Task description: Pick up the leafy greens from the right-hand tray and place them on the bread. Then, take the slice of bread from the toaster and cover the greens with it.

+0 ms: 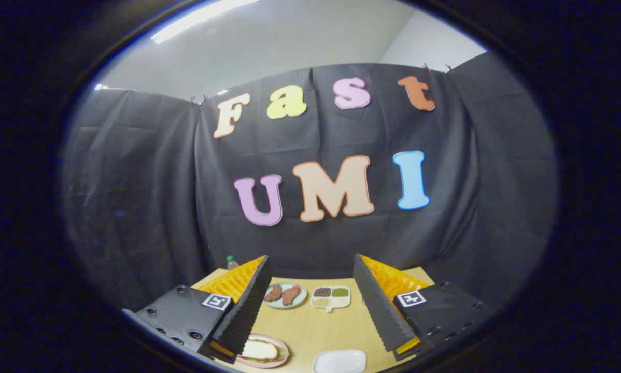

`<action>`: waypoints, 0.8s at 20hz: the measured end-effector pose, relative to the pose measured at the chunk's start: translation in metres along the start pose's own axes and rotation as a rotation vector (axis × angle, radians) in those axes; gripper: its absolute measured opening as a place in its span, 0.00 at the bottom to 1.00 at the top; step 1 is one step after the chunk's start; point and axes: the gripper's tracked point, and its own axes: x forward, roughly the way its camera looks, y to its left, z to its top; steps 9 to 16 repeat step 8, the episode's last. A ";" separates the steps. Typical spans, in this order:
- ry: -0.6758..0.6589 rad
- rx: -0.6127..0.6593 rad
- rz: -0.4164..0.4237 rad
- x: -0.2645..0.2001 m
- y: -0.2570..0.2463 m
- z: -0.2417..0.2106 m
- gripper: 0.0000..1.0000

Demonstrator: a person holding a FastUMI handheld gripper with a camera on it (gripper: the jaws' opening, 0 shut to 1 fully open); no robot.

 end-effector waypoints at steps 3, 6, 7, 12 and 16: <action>-0.031 -0.008 -0.028 -0.008 -0.014 0.006 1.00; -0.028 -0.002 -0.032 -0.009 -0.016 0.006 1.00; -0.025 -0.011 -0.036 -0.011 -0.019 0.005 1.00; -0.022 -0.017 -0.036 -0.012 -0.019 0.005 1.00; -0.022 -0.017 -0.036 -0.012 -0.019 0.005 1.00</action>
